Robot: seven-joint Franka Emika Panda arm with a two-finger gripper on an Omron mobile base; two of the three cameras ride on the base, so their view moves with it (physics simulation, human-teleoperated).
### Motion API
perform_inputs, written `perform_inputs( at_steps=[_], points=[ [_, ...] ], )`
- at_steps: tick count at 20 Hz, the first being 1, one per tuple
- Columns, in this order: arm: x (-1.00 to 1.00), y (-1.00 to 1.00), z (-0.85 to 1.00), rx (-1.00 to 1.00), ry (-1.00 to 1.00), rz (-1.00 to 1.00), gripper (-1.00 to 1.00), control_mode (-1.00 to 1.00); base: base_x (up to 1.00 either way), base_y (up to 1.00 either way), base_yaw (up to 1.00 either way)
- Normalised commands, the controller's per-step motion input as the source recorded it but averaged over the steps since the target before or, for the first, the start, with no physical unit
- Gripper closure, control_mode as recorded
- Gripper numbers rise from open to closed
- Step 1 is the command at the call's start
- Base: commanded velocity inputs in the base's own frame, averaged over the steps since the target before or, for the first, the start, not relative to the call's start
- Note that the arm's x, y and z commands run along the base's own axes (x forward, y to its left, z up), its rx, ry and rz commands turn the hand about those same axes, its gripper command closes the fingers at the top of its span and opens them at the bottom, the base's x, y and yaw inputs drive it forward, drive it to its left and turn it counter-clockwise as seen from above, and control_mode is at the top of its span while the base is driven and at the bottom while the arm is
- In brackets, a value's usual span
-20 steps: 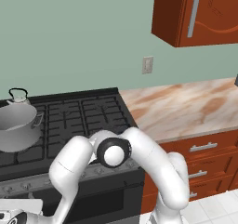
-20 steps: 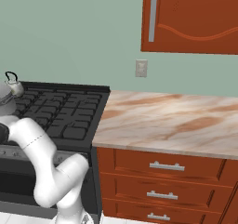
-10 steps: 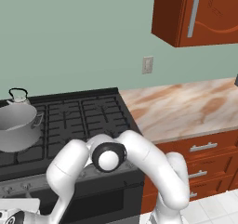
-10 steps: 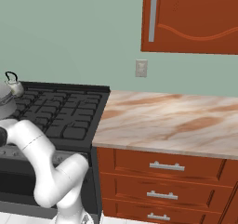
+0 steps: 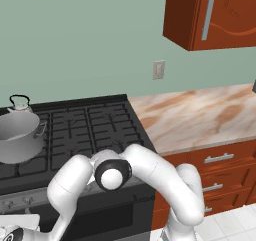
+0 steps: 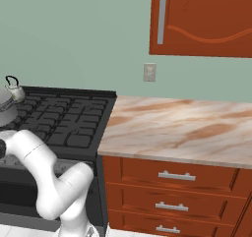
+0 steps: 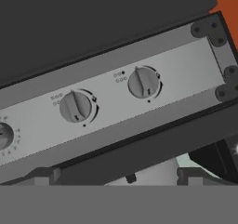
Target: Pick the kettle from the cabinet and place it on a stove burner. Then pick the pot from the counter and place it on another stove burner. Finally, turn both burners on.
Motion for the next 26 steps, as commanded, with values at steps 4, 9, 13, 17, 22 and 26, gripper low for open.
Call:
perform_inputs(
  at_steps=[4,9,13,17,22,26],
  points=[
    [0.09,0.10,-0.11,-0.01,-0.01,0.00,-1.00,-1.00,0.00,0.00,0.00],
    [0.09,0.08,-0.08,0.00,-0.02,0.00,-1.00,-1.00,0.00,0.00,0.00],
    [0.08,0.05,-0.06,0.00,-0.01,0.00,-1.00,-1.00,0.00,0.00,0.00],
    [0.10,0.01,-0.01,0.00,-0.01,0.00,-1.00,-1.00,0.00,0.00,0.00],
    [0.11,0.00,0.00,0.00,0.00,0.00,-1.00,-1.00,0.00,0.00,0.00],
    [0.14,0.01,0.00,0.00,0.00,0.00,-1.00,-1.00,0.00,0.00,0.00]
  ],
)
